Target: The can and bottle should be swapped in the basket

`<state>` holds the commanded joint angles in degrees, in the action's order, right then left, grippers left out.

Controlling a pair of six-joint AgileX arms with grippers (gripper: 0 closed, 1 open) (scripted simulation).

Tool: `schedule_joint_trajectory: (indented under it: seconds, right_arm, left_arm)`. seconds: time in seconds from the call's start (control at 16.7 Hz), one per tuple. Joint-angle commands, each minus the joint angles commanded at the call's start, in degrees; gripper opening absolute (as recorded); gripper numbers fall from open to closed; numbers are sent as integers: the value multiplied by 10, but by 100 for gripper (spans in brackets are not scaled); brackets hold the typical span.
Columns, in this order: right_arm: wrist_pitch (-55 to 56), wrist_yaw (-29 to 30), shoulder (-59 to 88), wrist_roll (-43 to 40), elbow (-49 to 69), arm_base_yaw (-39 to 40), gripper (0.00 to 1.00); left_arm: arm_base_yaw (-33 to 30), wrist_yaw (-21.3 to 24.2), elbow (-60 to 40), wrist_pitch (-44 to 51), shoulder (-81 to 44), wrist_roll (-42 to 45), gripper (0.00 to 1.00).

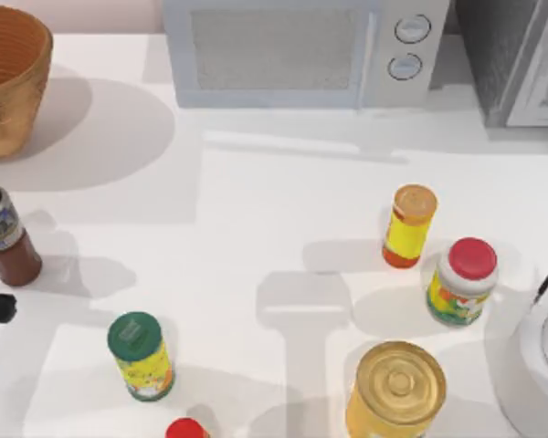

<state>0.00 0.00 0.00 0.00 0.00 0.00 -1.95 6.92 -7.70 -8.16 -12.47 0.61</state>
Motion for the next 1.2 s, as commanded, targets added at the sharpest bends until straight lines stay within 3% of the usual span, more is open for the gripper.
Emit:
schedule_joint_trajectory:
  seconds: [0.3, 0.9, 1.2]
  right_arm:
    - [0, 0, 0, 0, 0, 0, 100]
    - [0, 0, 0, 0, 0, 0, 100]
    - [0, 0, 0, 0, 0, 0, 100]
  left_arm:
    - [-43, 128, -126, -136, -261, 1, 0]
    - [-147, 437, -415, -452, -939, -10, 0]
    - [-186, 557, -537, -584, -1197, -5, 0]
